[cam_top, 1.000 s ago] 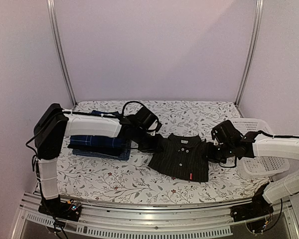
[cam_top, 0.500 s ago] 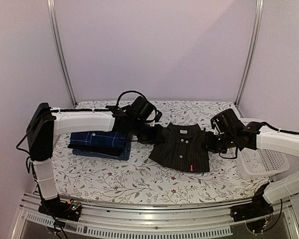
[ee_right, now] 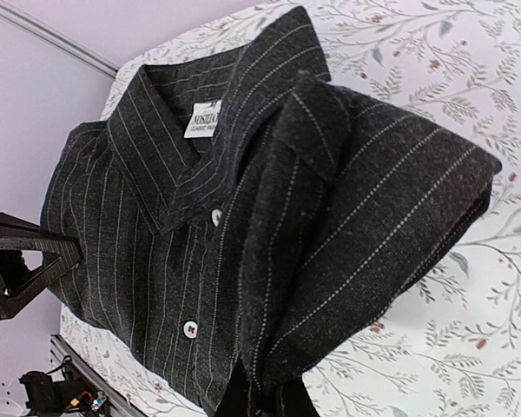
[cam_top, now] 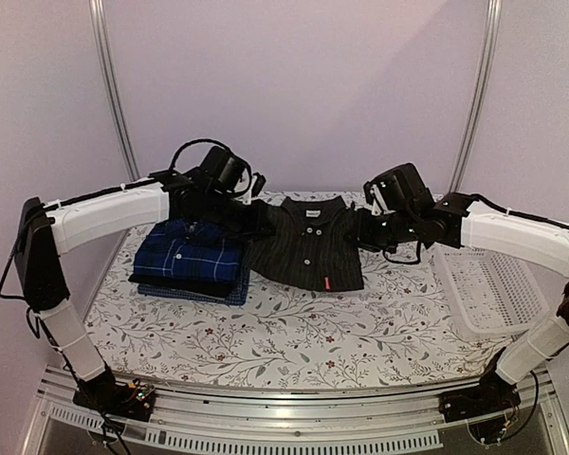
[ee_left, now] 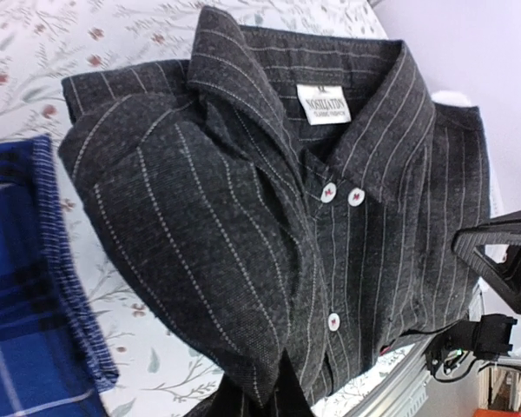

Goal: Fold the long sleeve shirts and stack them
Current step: Place the square-folded shirt on the square-folded shirt.

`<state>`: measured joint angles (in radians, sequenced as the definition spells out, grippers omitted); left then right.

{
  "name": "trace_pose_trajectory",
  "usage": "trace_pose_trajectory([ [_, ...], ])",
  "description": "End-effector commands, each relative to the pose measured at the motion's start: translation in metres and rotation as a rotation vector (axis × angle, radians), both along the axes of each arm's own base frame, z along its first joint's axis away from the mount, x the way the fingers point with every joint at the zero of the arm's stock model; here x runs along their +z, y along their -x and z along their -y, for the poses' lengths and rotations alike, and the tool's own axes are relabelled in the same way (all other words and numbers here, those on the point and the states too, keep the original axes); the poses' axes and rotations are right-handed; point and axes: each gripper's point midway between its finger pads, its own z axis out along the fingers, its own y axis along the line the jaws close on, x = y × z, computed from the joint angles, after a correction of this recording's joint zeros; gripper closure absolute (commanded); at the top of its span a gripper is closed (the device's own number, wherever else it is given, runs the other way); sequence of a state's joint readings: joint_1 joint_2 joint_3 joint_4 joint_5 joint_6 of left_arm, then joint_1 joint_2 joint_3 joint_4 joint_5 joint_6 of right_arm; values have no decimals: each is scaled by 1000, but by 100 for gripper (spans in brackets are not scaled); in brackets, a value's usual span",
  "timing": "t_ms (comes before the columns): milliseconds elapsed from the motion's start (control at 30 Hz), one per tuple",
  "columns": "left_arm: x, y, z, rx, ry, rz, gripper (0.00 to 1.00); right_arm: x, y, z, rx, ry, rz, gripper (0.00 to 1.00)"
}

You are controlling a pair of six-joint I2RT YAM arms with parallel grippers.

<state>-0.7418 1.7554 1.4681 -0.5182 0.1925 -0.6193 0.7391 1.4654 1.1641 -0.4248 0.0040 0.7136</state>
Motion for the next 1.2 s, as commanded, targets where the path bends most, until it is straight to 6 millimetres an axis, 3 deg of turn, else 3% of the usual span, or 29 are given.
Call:
trace_pose_trajectory([
  [0, 31, -14, -55, 48, -36, 66, 100, 45, -19, -65, 99, -124, 97, 100],
  [367, 60, -42, -185, 233, -124, 117, 100, 65, -44, -200, 305, -353, 133, 100],
  [600, 53, -50, -250, 351, -165, 97, 100, 58, -50, -264, 411, -476, 112, 100],
  [833, 44, -54, -288, 414, -176, 69, 100, 26, -46, -288, 452, -519, 17, 100],
  [933, 38, -55, -301, 431, -170, 53, 100, 22, -43, -293, 459, -533, 8, 100],
  [1167, -6, -58, -313, 443, -179, -32, 100, -7, -48, -291, 452, -492, -19, 100],
])
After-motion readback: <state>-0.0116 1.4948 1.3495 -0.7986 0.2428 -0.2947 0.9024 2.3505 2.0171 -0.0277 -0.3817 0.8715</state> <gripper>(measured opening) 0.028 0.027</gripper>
